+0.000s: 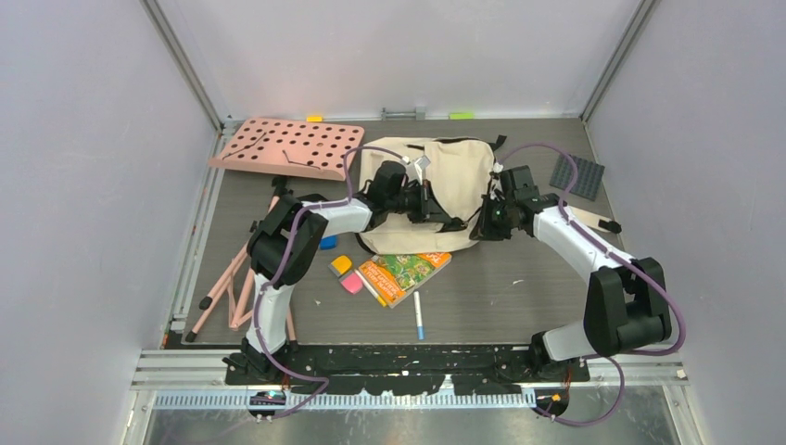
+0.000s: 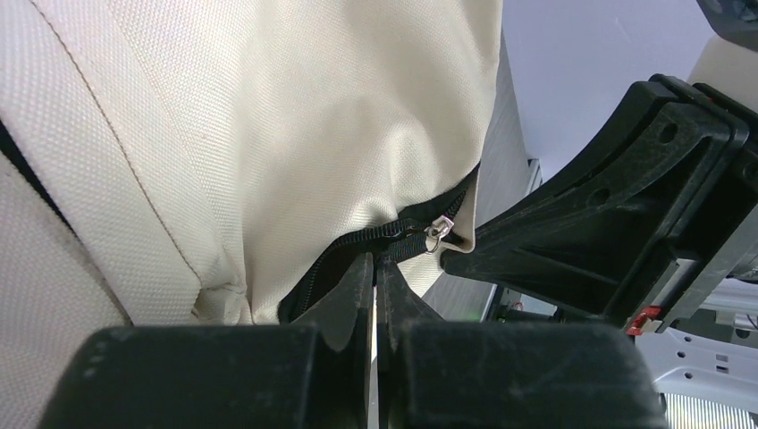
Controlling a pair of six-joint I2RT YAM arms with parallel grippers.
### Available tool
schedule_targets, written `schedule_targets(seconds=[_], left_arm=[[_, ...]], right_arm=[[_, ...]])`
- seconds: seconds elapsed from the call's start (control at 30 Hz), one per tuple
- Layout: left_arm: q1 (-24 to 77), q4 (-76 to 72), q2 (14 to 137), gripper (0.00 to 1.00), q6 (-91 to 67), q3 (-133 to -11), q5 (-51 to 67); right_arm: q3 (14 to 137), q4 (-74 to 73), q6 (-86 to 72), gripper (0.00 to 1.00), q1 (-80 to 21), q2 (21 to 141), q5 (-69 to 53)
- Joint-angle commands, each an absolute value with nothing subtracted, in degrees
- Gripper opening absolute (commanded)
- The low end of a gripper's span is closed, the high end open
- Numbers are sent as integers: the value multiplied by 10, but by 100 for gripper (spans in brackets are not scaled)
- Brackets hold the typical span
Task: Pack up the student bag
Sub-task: Zip the student bag at the center of the board.
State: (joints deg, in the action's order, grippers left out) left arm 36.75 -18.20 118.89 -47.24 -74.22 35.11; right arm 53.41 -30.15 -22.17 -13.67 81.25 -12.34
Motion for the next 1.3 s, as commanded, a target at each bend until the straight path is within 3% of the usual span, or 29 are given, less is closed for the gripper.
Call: schedule_targets(seconds=[0.0, 0.07, 0.17, 0.27, 0.63, 0.93, 1.0, 1.1, 1.13, 1.27], left_arm=[[348, -168, 1174, 0, -433, -747, 331], [350, -173, 1172, 0, -426, -744, 341], [354, -174, 1171, 0, -417, -744, 365], [363, -181, 1175, 0, -422, -745, 380], [386, -194, 1186, 0, -436, -768, 389], [389, -187, 1199, 0, -433, -782, 395], [388, -179, 1200, 0, -425, -784, 394], [388, -162, 1199, 0, -411, -785, 389], [389, -153, 1197, 0, -404, -785, 384], [386, -101, 1184, 0, -365, -791, 348]], right_arm=[[531, -386, -200, 1, -115, 778, -135], [541, -398, -200, 7, -111, 770, -147], [560, -404, -219, 34, -99, 761, -155], [591, -400, -251, 48, -78, 767, -175], [622, -303, -366, 51, -42, 837, -193], [667, -298, -369, 46, -28, 920, -184], [675, -298, -370, 39, -28, 933, -184], [676, -300, -375, 11, -23, 941, -182], [675, -301, -375, 6, -20, 940, -178], [657, -304, -378, 1, 2, 926, -165]])
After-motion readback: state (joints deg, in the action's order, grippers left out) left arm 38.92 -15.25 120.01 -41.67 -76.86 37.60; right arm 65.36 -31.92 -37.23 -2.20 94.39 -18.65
